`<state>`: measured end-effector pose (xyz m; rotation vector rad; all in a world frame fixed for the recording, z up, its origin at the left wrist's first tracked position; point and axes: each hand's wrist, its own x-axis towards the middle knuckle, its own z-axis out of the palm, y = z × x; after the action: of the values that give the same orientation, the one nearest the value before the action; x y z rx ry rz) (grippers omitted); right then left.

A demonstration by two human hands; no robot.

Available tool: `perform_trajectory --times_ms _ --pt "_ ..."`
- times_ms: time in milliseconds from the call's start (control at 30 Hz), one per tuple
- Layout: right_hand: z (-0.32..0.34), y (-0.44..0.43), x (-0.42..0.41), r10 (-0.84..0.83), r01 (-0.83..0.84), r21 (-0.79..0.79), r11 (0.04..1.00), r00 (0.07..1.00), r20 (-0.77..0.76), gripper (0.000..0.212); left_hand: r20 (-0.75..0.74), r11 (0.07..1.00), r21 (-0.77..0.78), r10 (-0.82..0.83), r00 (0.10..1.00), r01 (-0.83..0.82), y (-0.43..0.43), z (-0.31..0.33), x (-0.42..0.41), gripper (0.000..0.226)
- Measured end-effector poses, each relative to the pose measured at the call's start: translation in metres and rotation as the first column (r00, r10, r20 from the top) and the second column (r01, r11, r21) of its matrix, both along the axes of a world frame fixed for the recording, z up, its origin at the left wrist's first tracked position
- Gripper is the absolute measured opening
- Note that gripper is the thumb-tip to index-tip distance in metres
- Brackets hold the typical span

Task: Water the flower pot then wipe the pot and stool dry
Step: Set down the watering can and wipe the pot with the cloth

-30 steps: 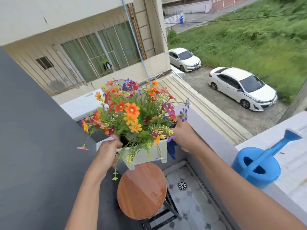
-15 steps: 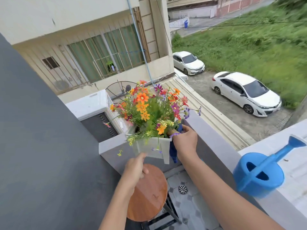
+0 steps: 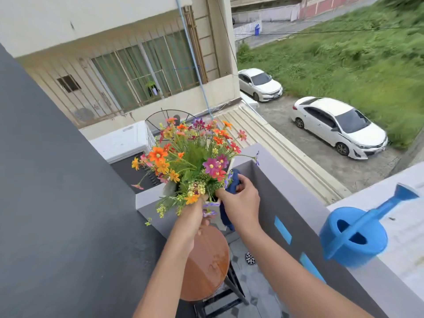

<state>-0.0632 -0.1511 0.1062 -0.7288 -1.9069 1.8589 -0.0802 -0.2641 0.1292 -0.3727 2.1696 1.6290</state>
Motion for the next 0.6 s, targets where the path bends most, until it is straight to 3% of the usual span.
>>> perform_trajectory --times_ms 133,400,600 --pt "0.002 -0.007 0.005 -0.005 0.005 -0.007 1.000 1.000 -0.018 0.042 -0.025 0.999 -0.048 0.021 0.999 -0.022 -0.001 0.002 0.001 0.026" --pt "-0.009 -0.013 0.003 0.092 -0.091 0.012 0.996 0.993 -0.081 0.076 -0.030 0.996 0.047 0.080 0.996 -0.079 -0.007 0.001 0.000 0.026" --pt "-0.009 0.000 0.009 0.185 -0.168 0.089 0.982 0.950 -0.252 0.064 -0.063 0.975 0.217 0.062 0.996 -0.047 -0.017 0.014 -0.001 0.023"
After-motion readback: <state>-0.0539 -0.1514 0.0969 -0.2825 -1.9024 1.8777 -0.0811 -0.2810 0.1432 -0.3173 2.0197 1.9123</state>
